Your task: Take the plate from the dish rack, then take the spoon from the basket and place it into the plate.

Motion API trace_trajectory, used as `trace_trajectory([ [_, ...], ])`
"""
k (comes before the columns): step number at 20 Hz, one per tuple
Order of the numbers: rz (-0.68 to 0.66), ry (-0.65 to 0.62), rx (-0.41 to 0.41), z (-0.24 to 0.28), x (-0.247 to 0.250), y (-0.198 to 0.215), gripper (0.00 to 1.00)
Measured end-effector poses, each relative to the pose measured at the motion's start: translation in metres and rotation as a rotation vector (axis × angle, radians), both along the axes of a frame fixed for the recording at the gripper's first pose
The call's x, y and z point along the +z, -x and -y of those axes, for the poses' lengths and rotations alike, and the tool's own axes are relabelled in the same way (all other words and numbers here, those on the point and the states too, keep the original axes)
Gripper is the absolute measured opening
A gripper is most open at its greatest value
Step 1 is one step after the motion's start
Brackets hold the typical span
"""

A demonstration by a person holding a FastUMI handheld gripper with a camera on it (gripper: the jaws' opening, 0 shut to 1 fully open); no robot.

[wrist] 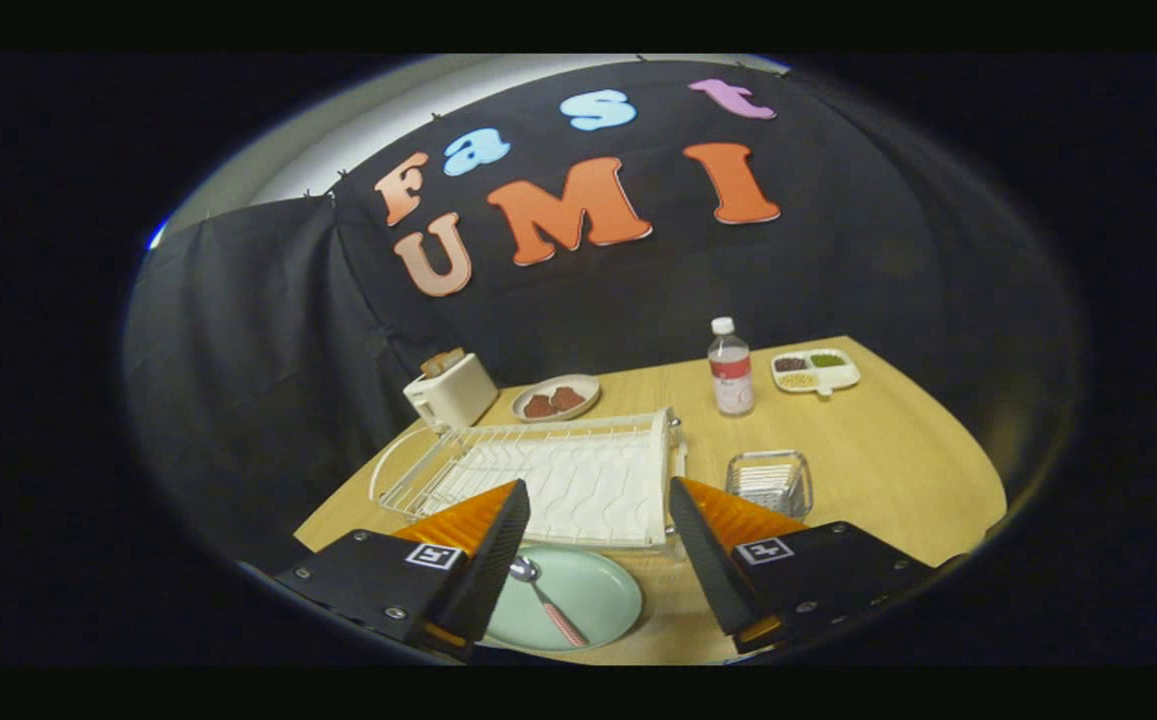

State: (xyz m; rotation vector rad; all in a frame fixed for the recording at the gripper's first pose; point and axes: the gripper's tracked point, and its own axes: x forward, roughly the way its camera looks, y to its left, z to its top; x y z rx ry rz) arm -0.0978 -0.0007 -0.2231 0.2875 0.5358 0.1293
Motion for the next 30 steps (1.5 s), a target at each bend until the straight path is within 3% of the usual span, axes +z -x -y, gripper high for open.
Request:
trace_trajectory([
  [4,0.148,0.058,-0.076,0.025,0.054,-0.027,0.93],
  [15,0.439,0.154,-0.129,0.038,0.170,-0.067,0.97],
  [30,0.573,0.232,-0.124,0.030,0.234,-0.079,0.97],
])
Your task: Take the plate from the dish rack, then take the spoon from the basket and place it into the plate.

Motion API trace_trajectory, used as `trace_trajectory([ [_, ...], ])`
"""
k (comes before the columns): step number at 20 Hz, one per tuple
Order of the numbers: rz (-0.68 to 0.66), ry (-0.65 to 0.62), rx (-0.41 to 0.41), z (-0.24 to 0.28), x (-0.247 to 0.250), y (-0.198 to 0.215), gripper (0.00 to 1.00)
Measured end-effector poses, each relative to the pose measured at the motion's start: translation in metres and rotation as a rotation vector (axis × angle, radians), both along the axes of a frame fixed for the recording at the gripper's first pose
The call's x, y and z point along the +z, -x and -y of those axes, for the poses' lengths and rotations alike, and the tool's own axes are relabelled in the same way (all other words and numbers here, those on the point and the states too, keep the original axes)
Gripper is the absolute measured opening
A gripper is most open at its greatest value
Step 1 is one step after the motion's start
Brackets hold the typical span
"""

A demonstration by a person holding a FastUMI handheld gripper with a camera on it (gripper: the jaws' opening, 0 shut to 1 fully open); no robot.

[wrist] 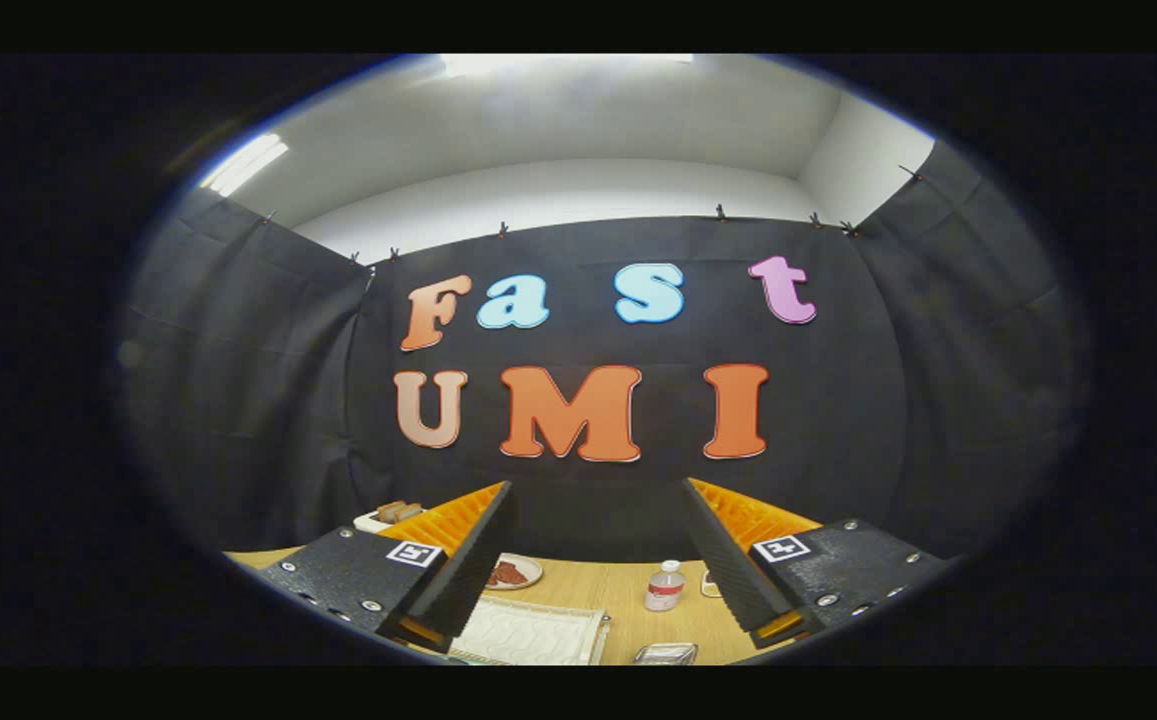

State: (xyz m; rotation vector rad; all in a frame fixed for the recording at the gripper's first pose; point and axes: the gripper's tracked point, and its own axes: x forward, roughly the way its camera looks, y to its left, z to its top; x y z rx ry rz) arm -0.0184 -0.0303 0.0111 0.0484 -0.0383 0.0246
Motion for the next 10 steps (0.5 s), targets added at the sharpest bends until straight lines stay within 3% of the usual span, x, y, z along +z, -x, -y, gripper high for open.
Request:
trace_trajectory([
  [10,0.084,0.064,-0.046,0.0065,0.0089,0.0002,0.98],
])
